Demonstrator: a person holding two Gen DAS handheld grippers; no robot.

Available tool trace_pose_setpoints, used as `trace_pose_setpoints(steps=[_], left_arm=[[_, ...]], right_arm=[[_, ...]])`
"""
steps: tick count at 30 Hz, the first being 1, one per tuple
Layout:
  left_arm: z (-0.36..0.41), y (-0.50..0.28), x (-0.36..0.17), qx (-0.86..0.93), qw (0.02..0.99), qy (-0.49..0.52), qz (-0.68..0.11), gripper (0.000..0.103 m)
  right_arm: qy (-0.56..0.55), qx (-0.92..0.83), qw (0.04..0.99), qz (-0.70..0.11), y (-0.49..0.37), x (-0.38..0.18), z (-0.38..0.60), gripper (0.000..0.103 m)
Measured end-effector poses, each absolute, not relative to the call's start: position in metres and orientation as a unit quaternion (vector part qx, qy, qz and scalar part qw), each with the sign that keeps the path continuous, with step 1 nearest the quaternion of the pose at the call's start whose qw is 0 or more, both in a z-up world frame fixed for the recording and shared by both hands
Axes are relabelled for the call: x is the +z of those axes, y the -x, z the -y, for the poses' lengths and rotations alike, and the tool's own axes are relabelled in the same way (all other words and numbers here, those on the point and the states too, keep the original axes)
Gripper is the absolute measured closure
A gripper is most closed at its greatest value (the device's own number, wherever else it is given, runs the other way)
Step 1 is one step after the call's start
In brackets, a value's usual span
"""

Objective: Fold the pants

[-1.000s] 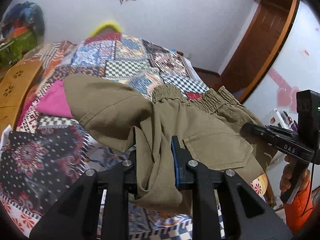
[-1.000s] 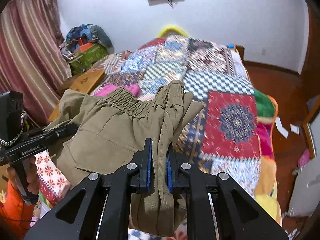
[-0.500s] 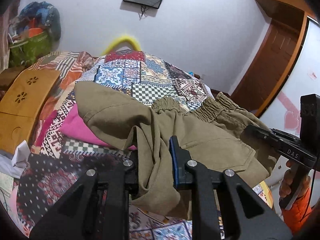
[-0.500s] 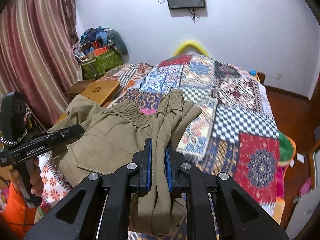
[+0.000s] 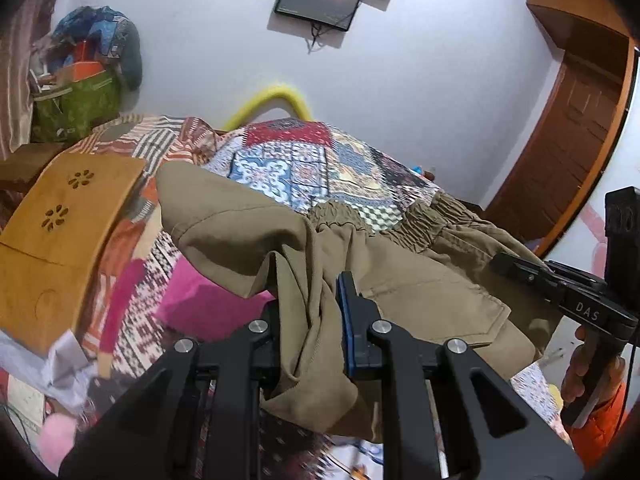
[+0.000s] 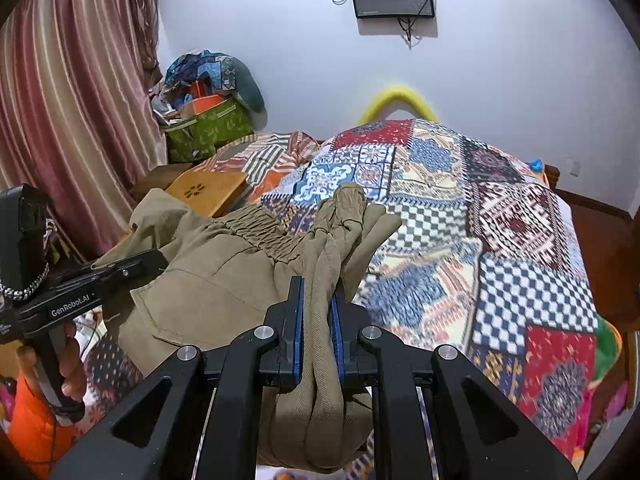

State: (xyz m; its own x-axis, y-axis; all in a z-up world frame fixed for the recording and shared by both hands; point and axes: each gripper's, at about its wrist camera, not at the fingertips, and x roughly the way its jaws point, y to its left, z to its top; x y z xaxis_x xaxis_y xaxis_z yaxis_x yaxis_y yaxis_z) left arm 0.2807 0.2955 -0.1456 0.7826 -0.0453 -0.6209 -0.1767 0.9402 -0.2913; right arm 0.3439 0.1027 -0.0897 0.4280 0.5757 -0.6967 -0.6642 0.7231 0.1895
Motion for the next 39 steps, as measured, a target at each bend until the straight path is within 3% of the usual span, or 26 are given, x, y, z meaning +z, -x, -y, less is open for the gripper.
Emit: trace_pose_setpoints(steps=[12,22,26,32,39], left_arm=[[-0.361,-0.348,-0.184,0.061,0.927,0.163,-0.331,0.086],[-0.388,-0.409,-0.277,0.100,0.887,0.117,-0.435,0.086],[-0.388,-0.403,-0.290,0.104,0.882,0.107,-0.447,0.083],[-0.399,-0.383,-0.292,0.099,0.870,0.140,-0.462,0.070],[-0.414,-0.351,-0.262,0.101,0.873,0.153,-0.451,0.068]], right_arm=[[0.076,0.355,0.855,-0.370,-0.385,-0.120,-0.167,0.092],[0.107,0.327,0.823,-0.451,-0.406,-0.206,-0.203,0.092],[0.125,0.324,0.812,-0.470,-0.399,-0.221,-0.204,0.092],[0.168,0.326,0.791,-0.490,-0.390,-0.226,-0.197,0.080],[0.153,0.334,0.794,-0.485,-0.375,-0.210,-0.186,0.065]])
